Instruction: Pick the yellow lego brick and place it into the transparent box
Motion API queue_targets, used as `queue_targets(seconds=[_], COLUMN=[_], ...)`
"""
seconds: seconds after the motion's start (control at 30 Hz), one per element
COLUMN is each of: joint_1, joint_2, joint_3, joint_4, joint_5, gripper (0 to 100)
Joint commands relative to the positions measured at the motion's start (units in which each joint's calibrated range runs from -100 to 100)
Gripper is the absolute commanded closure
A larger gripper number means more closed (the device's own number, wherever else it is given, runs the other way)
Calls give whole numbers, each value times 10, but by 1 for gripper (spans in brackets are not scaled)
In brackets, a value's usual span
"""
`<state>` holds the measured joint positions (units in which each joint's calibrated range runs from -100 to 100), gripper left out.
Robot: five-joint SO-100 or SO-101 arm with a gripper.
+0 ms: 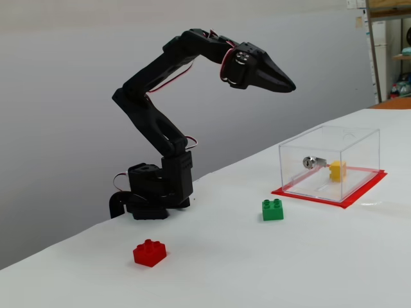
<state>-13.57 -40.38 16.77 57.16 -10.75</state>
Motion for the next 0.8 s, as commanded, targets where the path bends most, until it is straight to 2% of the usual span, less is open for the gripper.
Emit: queue_targets(seconds=[0.0,0.23,0.57,0.77], joint_1=[44,103,181,196], joint_2=[-35,-59,-152,-212], joint_3=[-3,3,195,322], joint_4=[47,166,167,106], joint_5=[2,0,3,85], gripper=[98,99,99,99])
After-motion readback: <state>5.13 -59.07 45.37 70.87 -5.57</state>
